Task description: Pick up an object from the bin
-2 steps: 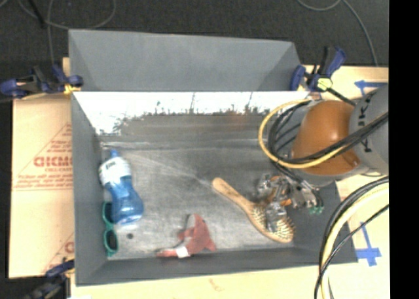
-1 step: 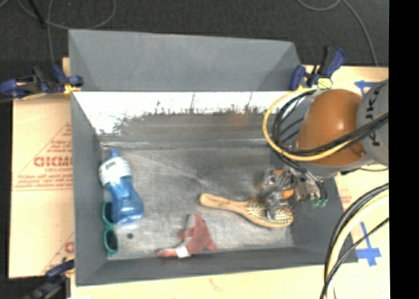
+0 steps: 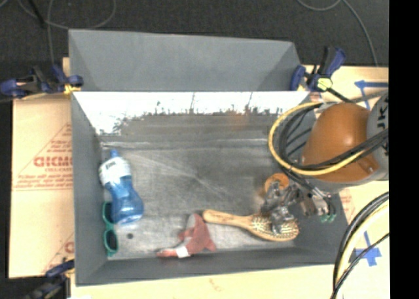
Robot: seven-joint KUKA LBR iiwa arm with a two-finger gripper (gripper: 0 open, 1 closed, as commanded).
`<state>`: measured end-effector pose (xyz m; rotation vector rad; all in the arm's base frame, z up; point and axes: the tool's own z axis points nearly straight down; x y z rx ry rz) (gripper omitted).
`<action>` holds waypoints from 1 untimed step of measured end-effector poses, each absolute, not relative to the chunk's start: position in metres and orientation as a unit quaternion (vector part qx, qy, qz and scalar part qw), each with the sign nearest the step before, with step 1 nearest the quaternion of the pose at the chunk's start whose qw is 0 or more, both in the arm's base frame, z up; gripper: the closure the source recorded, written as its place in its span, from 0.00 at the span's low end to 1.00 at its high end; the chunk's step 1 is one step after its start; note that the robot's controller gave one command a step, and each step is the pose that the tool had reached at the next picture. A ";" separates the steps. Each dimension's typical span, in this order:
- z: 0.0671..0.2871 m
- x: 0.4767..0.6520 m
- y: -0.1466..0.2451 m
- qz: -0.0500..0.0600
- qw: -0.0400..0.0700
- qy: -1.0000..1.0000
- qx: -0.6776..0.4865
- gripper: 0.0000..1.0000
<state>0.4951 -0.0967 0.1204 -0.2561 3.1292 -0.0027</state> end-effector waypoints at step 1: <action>0.262 0.512 -0.135 -0.001 0.002 0.993 -0.121 1.00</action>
Offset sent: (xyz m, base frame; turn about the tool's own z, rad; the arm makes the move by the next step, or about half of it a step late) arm 0.0000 0.0000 0.0000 0.0000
